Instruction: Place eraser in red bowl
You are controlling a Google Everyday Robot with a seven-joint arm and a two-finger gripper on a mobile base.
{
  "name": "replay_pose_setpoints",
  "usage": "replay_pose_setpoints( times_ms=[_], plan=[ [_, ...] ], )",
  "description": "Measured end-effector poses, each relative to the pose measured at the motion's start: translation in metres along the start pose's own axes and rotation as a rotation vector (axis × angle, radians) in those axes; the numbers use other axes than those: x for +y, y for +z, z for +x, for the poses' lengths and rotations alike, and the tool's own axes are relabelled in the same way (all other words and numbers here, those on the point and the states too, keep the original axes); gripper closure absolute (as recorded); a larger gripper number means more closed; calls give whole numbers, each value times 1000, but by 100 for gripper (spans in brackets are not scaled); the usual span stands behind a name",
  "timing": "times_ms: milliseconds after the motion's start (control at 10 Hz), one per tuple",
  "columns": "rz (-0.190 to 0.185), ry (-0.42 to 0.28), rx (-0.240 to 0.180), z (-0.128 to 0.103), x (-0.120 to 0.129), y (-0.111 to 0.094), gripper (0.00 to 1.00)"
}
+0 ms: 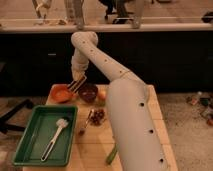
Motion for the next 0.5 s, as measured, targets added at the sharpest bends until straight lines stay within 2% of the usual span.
replay_pose_setpoints(
  times_ms=[500],
  plan=[
    [29,-44,-55,-29,-17,1,100]
  ],
)
